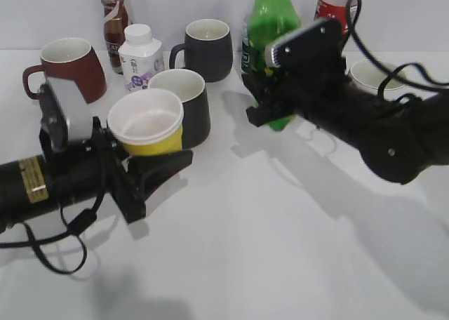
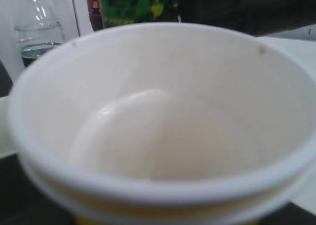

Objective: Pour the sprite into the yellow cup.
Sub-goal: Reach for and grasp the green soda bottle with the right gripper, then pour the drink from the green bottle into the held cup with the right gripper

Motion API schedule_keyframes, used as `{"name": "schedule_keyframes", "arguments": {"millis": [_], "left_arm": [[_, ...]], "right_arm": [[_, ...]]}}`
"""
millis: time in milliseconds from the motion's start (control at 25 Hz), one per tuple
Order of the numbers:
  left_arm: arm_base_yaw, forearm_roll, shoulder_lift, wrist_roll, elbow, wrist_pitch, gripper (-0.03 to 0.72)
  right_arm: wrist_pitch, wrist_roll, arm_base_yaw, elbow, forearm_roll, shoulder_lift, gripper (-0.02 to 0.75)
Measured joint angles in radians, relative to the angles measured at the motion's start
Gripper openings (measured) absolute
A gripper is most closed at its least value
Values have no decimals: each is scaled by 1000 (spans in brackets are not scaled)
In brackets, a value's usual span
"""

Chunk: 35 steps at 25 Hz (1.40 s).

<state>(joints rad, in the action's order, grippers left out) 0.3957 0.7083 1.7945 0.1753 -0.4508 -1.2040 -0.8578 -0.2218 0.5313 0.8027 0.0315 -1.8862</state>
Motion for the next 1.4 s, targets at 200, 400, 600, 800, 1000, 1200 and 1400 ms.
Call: {"name": "schedule_keyframes", "arguments": {"millis": [200, 400, 600, 800, 1000, 1200, 1400], "left_arm": [[0, 63, 0, 73, -61, 52, 417], [0, 158, 0, 166, -106, 119, 417], [0, 243, 3, 212, -120, 144, 417], [0, 301, 22, 222, -121, 156, 417], [0, 308, 22, 223, -124, 154, 417], [0, 326, 22, 223, -125, 150, 417], [0, 340, 22, 223, -126, 148, 417]], "right_arm": [[12, -136, 0, 43, 79, 32, 426], [60, -342, 0, 58, 92, 38, 426], [152, -524, 0, 58, 96, 40, 426], [179, -669, -1, 36, 96, 42, 426], [187, -771, -14, 13, 96, 45, 426], [186, -887, -20, 13, 91, 52, 426], [178, -979, -20, 13, 91, 52, 426]]}}
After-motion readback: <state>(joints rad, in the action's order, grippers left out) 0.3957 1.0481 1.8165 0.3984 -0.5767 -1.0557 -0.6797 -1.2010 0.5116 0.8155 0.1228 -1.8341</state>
